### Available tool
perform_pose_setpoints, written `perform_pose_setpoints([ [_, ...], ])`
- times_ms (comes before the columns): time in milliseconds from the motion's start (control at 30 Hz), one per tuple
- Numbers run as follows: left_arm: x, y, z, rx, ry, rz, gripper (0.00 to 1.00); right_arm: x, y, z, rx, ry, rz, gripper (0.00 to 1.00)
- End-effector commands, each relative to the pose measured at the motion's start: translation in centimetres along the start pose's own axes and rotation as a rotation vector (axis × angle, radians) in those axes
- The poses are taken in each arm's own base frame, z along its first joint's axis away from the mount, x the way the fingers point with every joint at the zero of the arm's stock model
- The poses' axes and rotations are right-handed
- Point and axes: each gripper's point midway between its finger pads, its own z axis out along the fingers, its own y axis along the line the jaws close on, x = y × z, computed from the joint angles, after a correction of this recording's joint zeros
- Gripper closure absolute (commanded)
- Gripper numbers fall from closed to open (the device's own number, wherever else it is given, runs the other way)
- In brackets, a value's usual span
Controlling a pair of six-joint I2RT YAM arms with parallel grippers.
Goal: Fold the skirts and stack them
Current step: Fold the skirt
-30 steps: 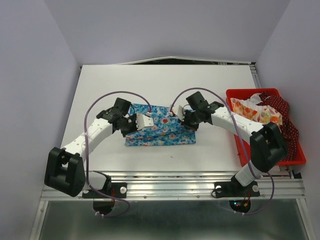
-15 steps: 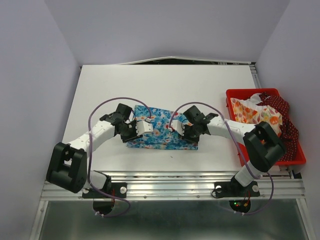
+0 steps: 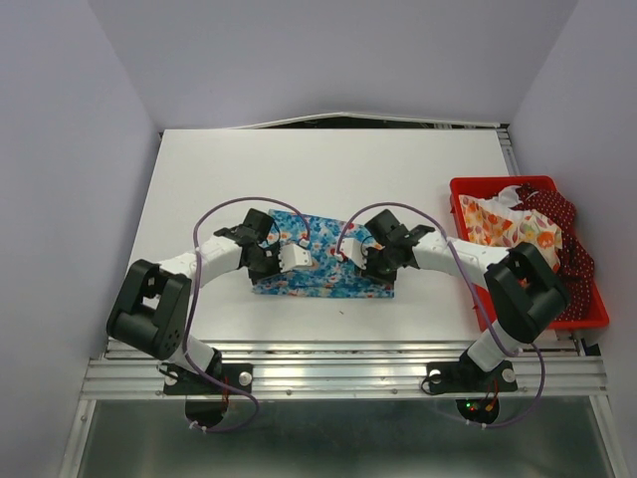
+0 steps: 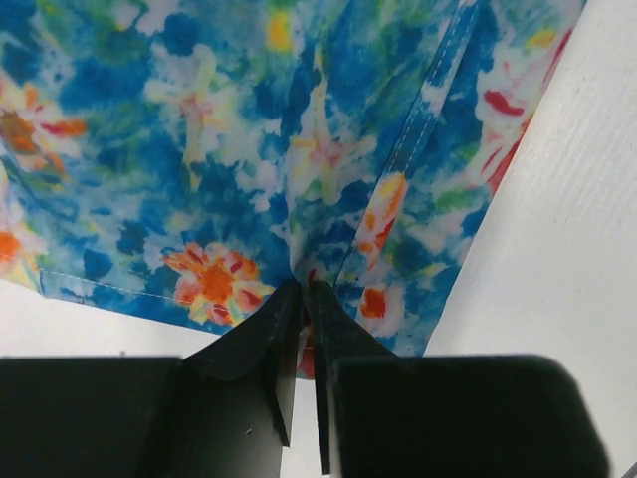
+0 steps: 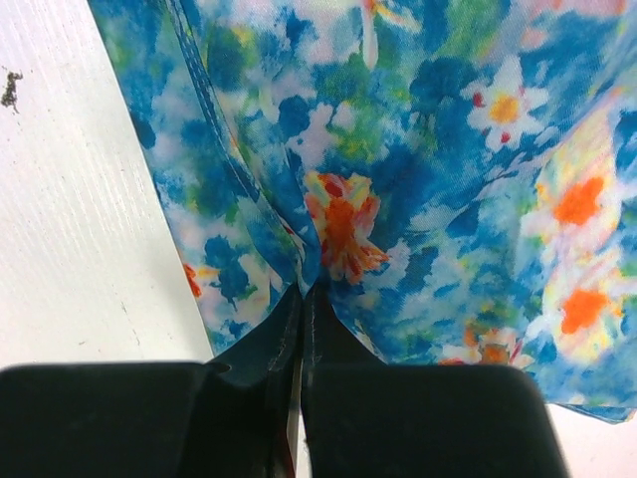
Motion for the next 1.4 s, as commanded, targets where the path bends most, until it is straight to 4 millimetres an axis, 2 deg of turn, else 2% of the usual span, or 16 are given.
perform_pose_setpoints([
  [0, -0.3, -0.5, -0.2, 0.039, 0.002, 0.025, 0.82, -2.3, -2.0, -1.5, 0.079, -0.051, -0.035, 0.99],
  [33, -0.1, -0.9, -0.3, 0.055, 0.007, 0.03, 0.82, -2.4, -2.0, -1.6, 0.082, -0.052, -0.037, 0.99],
  [67, -0.2, -1.1, -0.5, 0.058, 0.002, 0.034, 0.9, -2.4, -2.2, -1.6, 0.087, -0.048, -0.037, 0.99],
  [100, -0.1, -1.2, -0.6, 0.058, 0.002, 0.036, 0.9, -2.5, -2.2, -1.6, 0.089, -0.05, -0.038, 0.99],
  [133, -0.2, -1.2, -0.6, 0.057, -0.002, 0.032, 1.0, -2.5, -2.3, -1.7, 0.092, -0.049, -0.04, 0.99],
  [233, -0.7, -0.9, -1.5, 0.031, -0.018, 0.029, 1.0, -3.1, -2.8, -2.2, 0.111, -0.057, -0.042, 0.99],
  [400, -2.3, 0.1, -4.7, -0.037, -0.052, 0.039, 1.0, -4.4, -3.9, -4.2, 0.165, -0.073, -0.062, 0.99],
  [567, -2.6, -0.5, -6.5, -0.026, -0.055, 0.044, 1.0, -4.4, -3.6, -5.6, 0.17, -0.07, -0.086, 0.99],
  [733, -2.1, -2.7, -5.7, 0.046, -0.048, 0.046, 1.0, -2.8, -3.0, -4.8, 0.16, -0.035, -0.108, 0.99],
  [967, -1.4, -6.7, -3.2, 0.168, -0.017, 0.09, 1.0, -0.5, -1.8, -3.1, 0.11, 0.013, -0.138, 0.99],
  [1000, -1.1, -6.8, -2.9, 0.165, -0.001, 0.091, 0.98, -0.3, -1.4, -3.0, 0.093, 0.015, -0.137, 0.85],
  [1033, -0.7, -7.3, -2.6, 0.18, 0.011, 0.087, 0.82, -0.2, -1.1, -3.2, 0.075, 0.023, -0.131, 0.68],
  [1100, -0.3, -7.5, -2.4, 0.186, 0.023, 0.084, 0.66, -1.2, -1.1, -3.9, 0.078, -0.006, -0.113, 0.27],
  [1233, -1.2, -6.8, -3.5, 0.126, -0.014, 0.09, 0.53, -3.6, -2.2, -5.5, 0.123, -0.068, -0.079, 0.26],
  [1300, -1.6, -6.8, -4.1, 0.106, -0.03, 0.085, 0.48, -6.1, -3.2, -7.0, 0.152, -0.131, -0.067, 0.26],
  [1367, -1.6, -7.2, -4.2, 0.119, -0.029, 0.074, 0.48, -8.3, -4.4, -7.8, 0.179, -0.179, -0.054, 0.26],
])
